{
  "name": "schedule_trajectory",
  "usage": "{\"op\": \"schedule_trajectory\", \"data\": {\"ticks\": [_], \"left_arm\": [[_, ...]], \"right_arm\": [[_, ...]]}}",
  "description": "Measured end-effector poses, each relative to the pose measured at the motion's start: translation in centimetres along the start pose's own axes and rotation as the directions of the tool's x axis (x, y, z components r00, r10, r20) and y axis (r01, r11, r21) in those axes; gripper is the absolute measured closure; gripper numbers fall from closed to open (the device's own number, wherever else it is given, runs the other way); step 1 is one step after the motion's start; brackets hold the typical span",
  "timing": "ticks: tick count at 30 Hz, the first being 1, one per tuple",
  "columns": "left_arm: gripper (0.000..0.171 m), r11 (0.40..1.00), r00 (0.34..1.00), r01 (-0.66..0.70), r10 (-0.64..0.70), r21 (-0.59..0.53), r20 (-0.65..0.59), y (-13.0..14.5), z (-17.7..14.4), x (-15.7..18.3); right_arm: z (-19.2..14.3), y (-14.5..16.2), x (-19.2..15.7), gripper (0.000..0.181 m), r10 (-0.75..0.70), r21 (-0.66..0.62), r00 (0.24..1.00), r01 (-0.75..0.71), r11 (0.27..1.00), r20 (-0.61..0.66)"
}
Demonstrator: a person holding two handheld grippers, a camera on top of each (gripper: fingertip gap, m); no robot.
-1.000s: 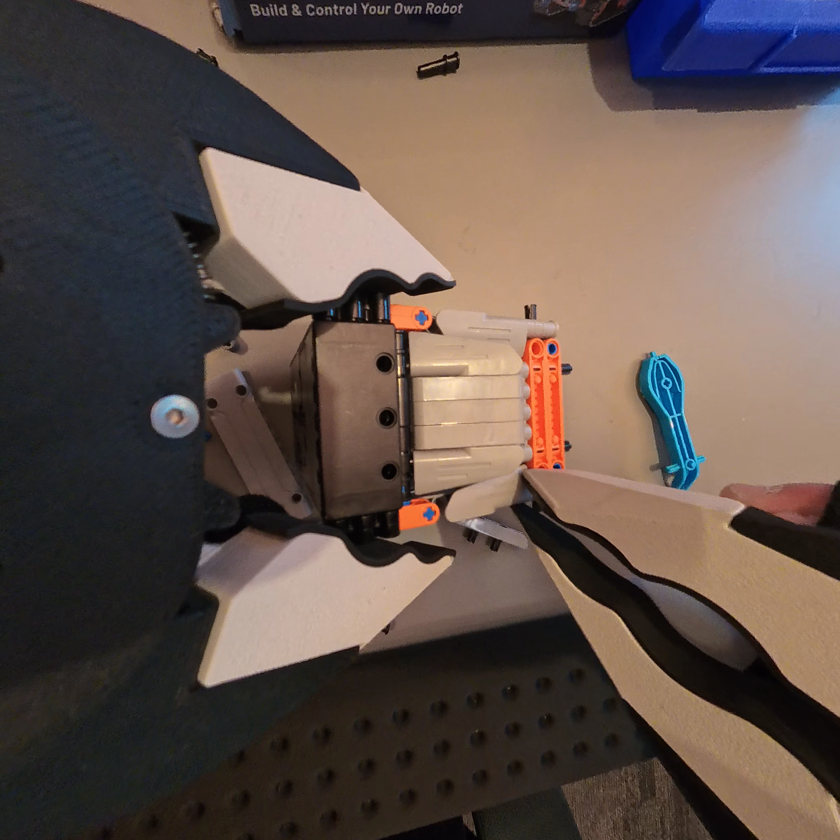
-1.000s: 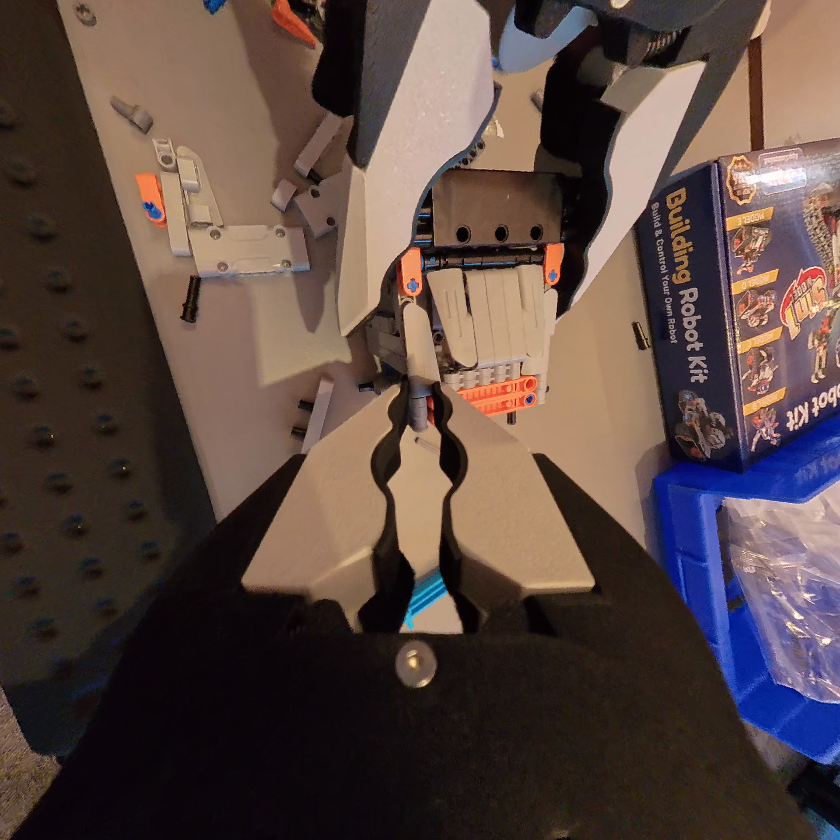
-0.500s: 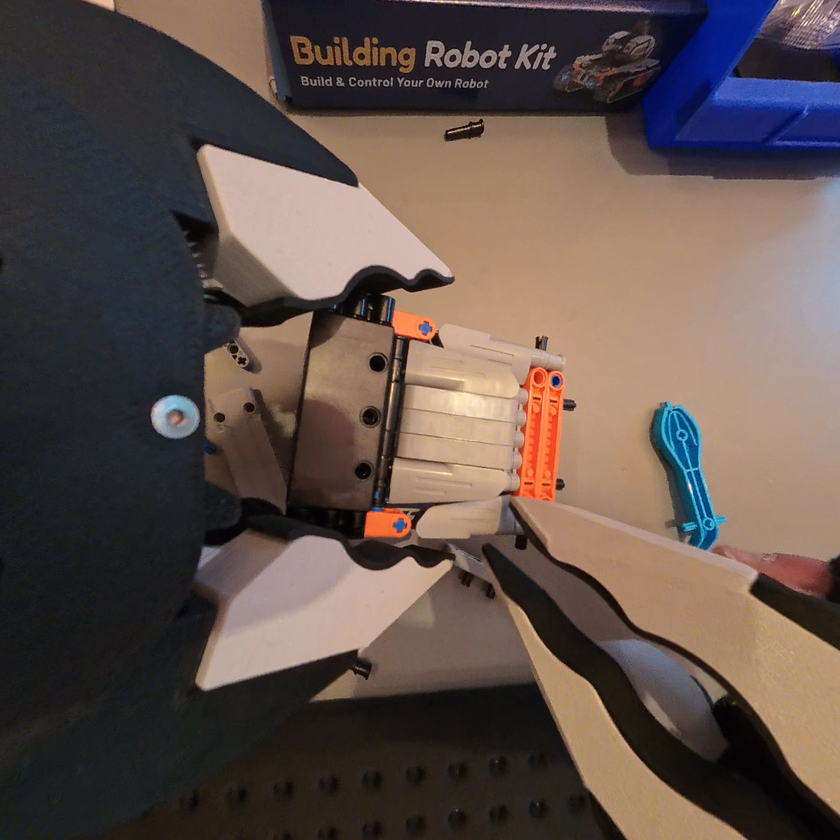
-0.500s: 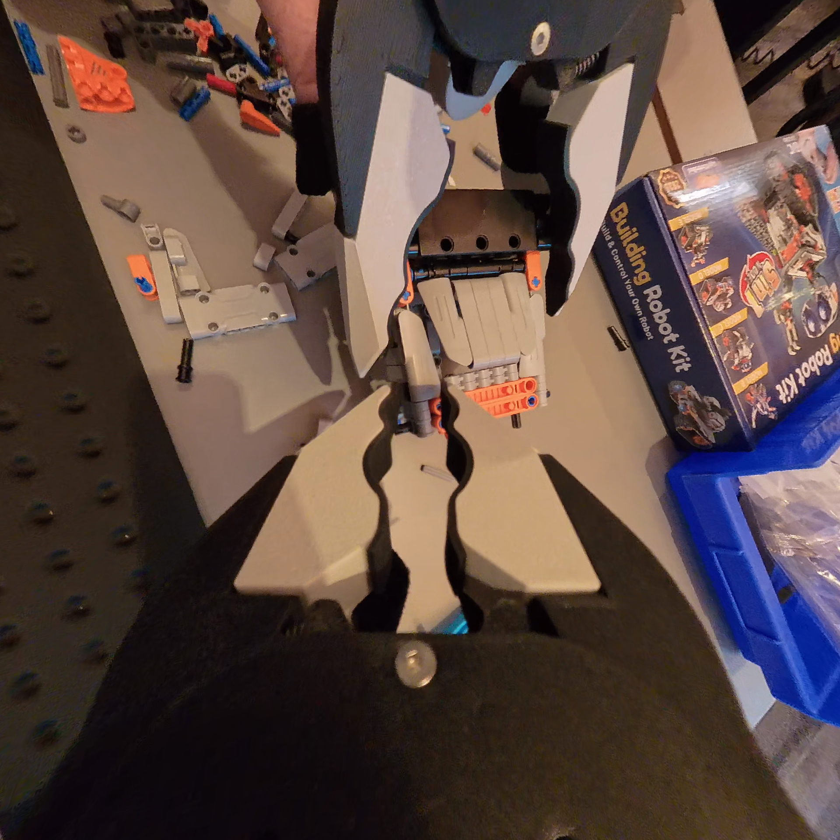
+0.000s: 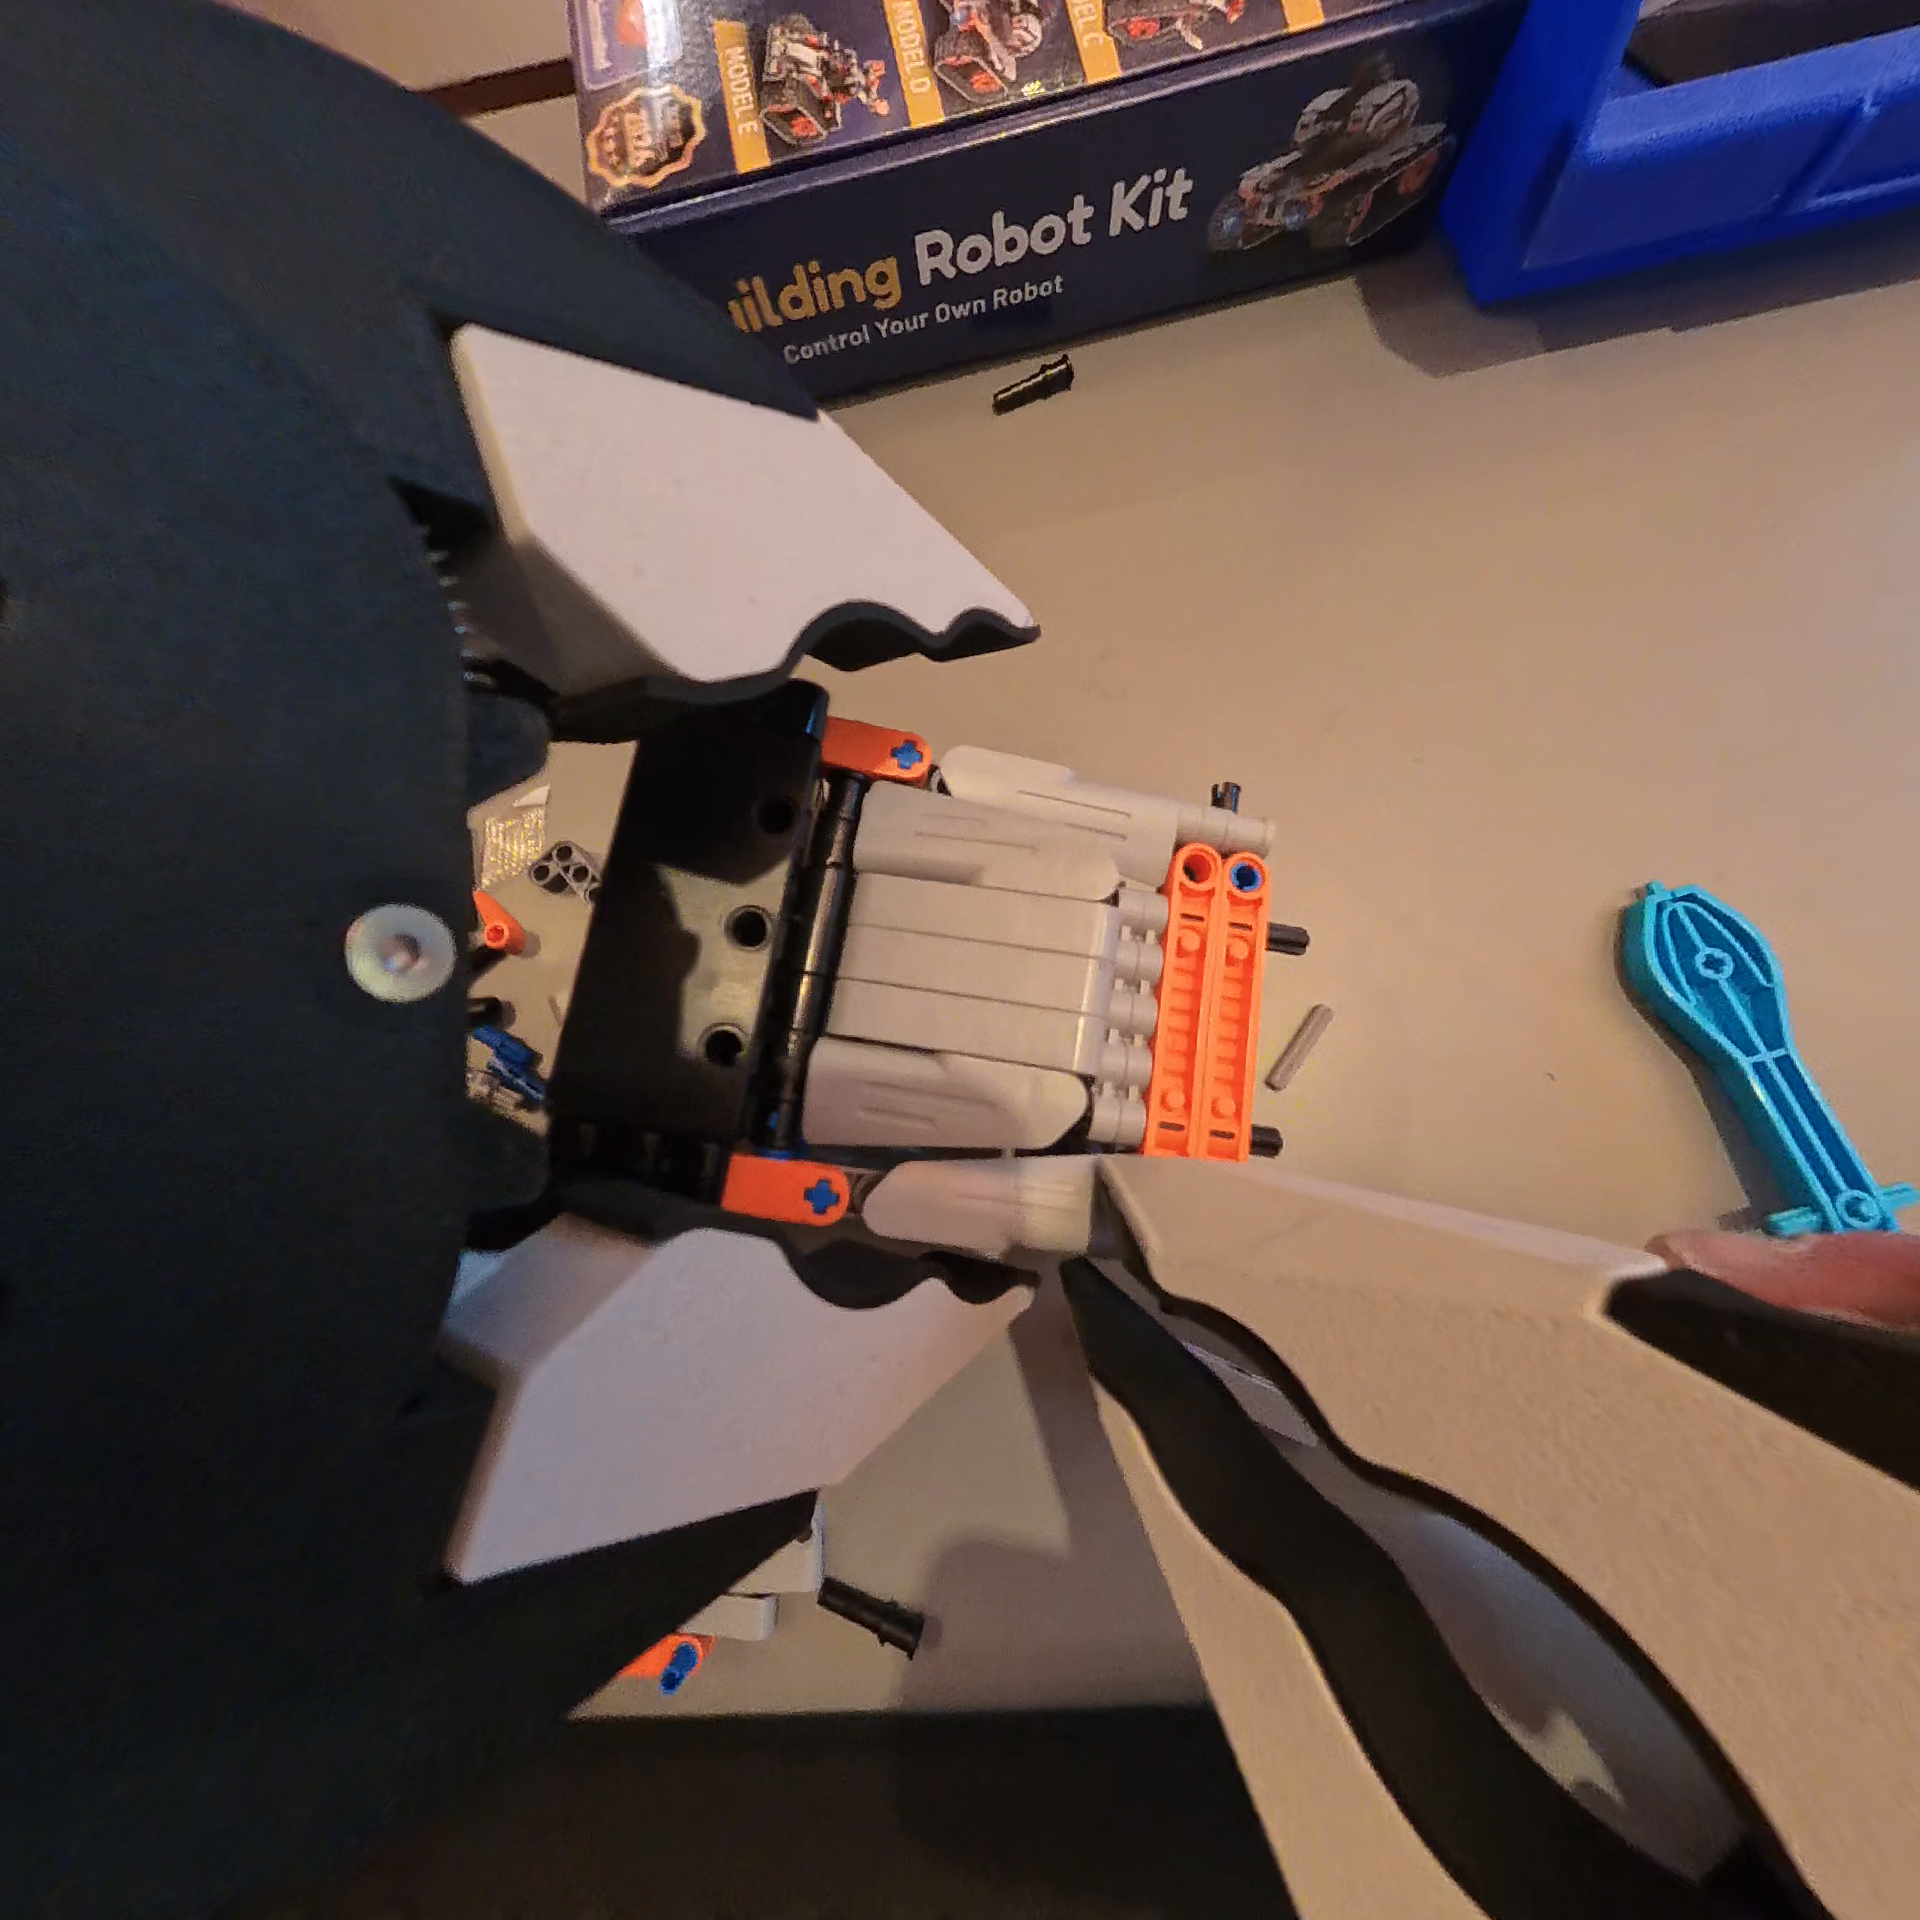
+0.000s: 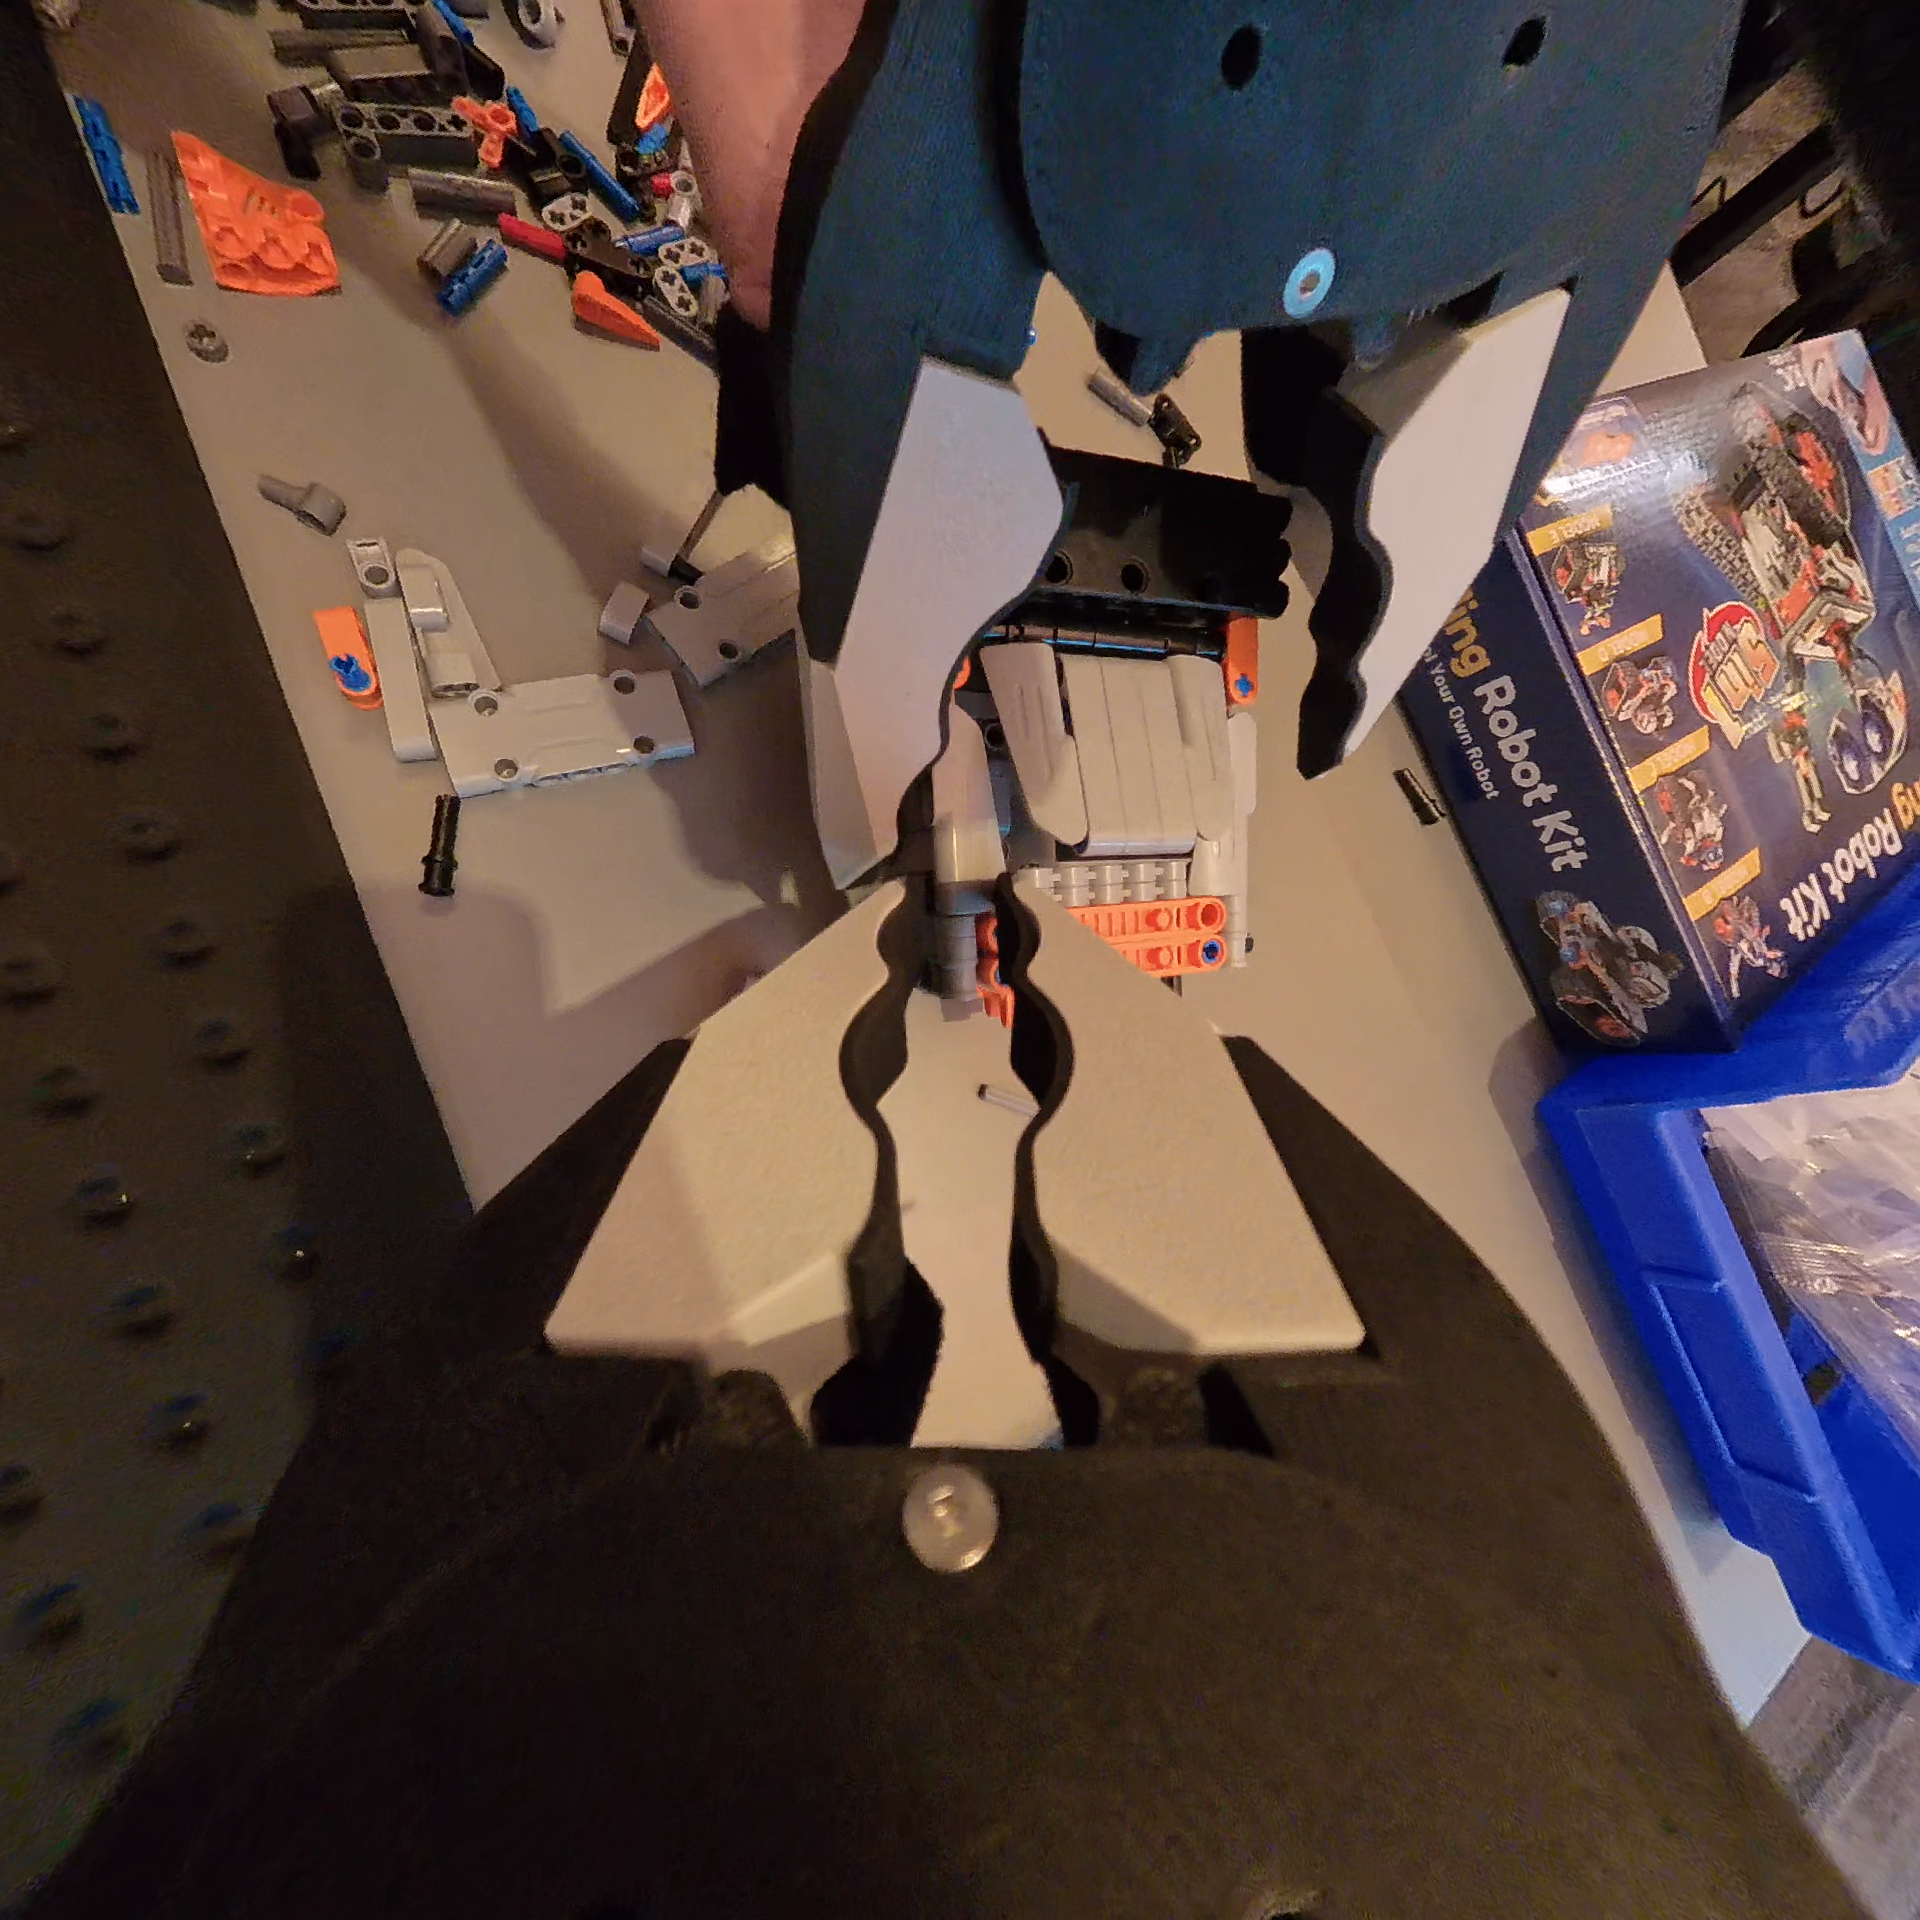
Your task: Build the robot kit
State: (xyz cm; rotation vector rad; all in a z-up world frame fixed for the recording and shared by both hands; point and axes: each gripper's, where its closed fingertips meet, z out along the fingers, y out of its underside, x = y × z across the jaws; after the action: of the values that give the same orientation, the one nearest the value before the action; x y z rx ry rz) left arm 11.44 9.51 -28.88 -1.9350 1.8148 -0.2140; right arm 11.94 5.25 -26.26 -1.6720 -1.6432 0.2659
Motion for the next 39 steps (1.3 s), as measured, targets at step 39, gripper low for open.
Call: {"op": "schedule_trajectory", "data": {"ticks": [39], "left_arm": [[0.066, 0.993, 0.980, 0.101, -0.090, 0.053, -0.178, 0.2, 0.2, -0.2]], "right_arm": [[1.3, 1.5, 3.4, 0.167, -0.418, -0.205, 0.792, 0.365, 0.908, -0.444]]}}
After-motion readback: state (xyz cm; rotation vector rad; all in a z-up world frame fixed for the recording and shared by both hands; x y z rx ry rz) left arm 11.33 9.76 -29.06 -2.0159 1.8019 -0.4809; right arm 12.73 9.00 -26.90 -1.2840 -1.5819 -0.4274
